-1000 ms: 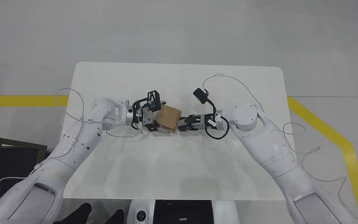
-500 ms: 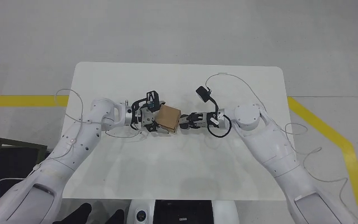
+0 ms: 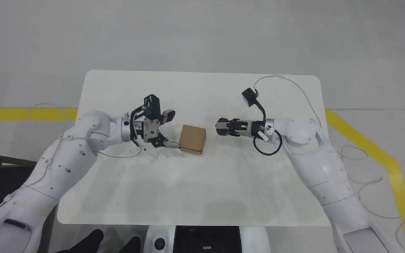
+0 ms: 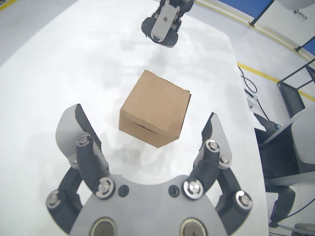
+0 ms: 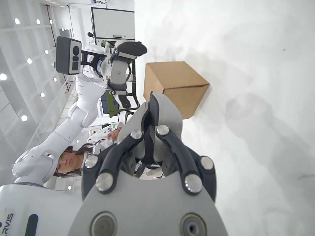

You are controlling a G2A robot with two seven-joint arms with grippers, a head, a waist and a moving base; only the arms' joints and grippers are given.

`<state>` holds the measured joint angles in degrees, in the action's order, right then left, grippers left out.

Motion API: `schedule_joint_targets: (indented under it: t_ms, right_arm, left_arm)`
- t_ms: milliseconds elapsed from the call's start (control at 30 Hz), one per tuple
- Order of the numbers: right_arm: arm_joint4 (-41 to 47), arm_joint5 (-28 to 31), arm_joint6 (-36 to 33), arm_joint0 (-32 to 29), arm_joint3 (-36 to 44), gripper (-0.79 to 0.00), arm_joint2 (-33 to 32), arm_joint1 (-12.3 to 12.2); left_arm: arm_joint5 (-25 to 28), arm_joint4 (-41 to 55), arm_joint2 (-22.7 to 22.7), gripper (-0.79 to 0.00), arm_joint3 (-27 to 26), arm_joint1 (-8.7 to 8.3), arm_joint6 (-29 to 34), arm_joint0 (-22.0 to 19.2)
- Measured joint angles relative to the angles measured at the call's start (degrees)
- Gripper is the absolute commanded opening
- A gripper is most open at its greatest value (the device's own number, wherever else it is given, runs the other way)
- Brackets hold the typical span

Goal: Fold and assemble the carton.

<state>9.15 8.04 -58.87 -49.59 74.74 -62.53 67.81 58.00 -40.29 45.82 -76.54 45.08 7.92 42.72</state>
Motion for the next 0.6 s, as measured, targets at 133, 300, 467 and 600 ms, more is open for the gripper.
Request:
schedule_joint_targets:
  t_ms: [133,300,467,600]
  right_arm:
    - [-0.6,5.3,2.2,0.9,-2.4,-0.622,-2.3,-0.4]
    - [0.2,12.4,6.1,1.5,-5.0,-0.622,-5.4,-0.7]
    - [0.5,14.9,7.3,3.0,-6.9,0.000,-7.7,-1.1]
    - [-2.8,16.1,8.6,4.3,-7.4,0.000,-9.4,-1.7]
  left_arm:
    - [0.0,3.3,2.6,0.000,0.2,-2.21,-1.1,0.3]
    - [-1.5,7.5,5.2,0.000,3.6,-2.88,0.1,0.5]
    - [-6.4,11.7,6.3,0.000,5.0,-2.47,2.8,-0.6]
    - [-7.3,12.6,7.1,0.000,6.4,-2.17,4.3,-1.8]
